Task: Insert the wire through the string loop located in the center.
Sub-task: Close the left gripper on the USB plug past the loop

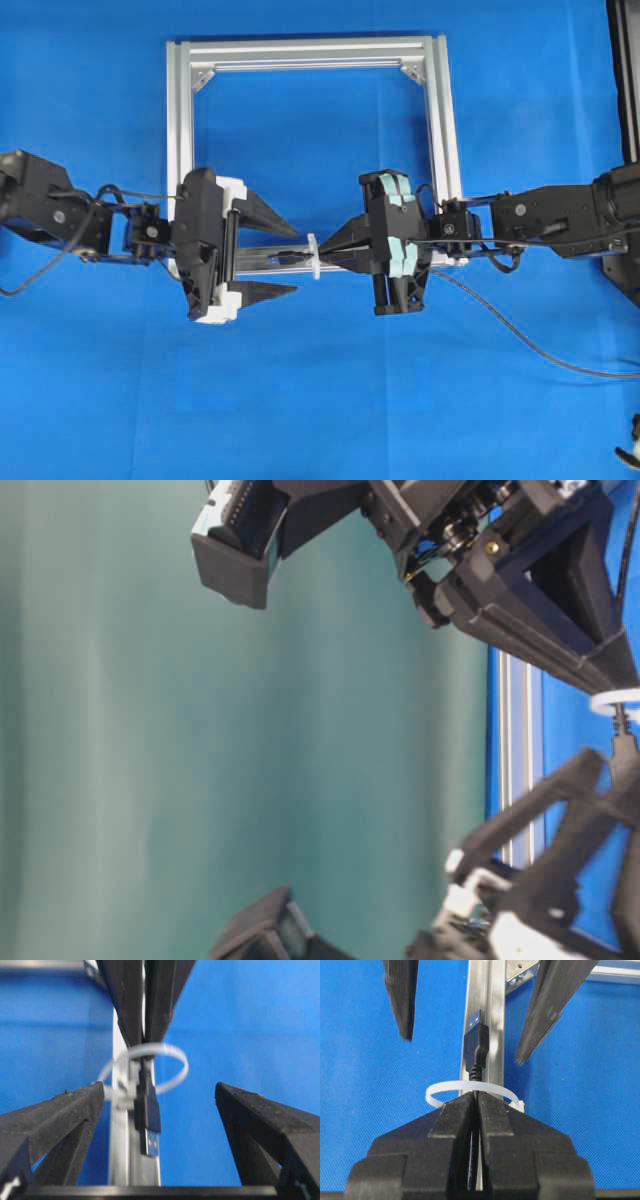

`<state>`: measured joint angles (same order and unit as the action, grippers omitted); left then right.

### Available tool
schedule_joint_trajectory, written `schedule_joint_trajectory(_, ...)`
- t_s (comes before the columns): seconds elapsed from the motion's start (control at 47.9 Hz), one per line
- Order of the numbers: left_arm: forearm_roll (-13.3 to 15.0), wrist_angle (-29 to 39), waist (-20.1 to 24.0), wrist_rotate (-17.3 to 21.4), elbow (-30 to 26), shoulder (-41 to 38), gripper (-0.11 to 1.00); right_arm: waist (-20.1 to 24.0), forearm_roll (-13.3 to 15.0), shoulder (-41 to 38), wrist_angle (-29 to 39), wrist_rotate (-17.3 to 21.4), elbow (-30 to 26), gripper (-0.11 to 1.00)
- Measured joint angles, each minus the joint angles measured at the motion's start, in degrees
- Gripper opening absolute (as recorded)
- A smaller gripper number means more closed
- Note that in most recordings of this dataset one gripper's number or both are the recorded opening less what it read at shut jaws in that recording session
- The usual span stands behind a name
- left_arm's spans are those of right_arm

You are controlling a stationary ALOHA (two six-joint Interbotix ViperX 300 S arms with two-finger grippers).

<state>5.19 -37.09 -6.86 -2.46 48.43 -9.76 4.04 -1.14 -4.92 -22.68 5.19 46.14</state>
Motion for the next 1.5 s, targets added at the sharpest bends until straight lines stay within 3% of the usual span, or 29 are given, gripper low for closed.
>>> schedule_joint_trajectory(1.502, 0.0, 0.0, -0.26, 0.0, -0.44, -0.7, 0.86, 0.0, 0.09, 0.0, 0.09, 0.0, 0.0, -0.02)
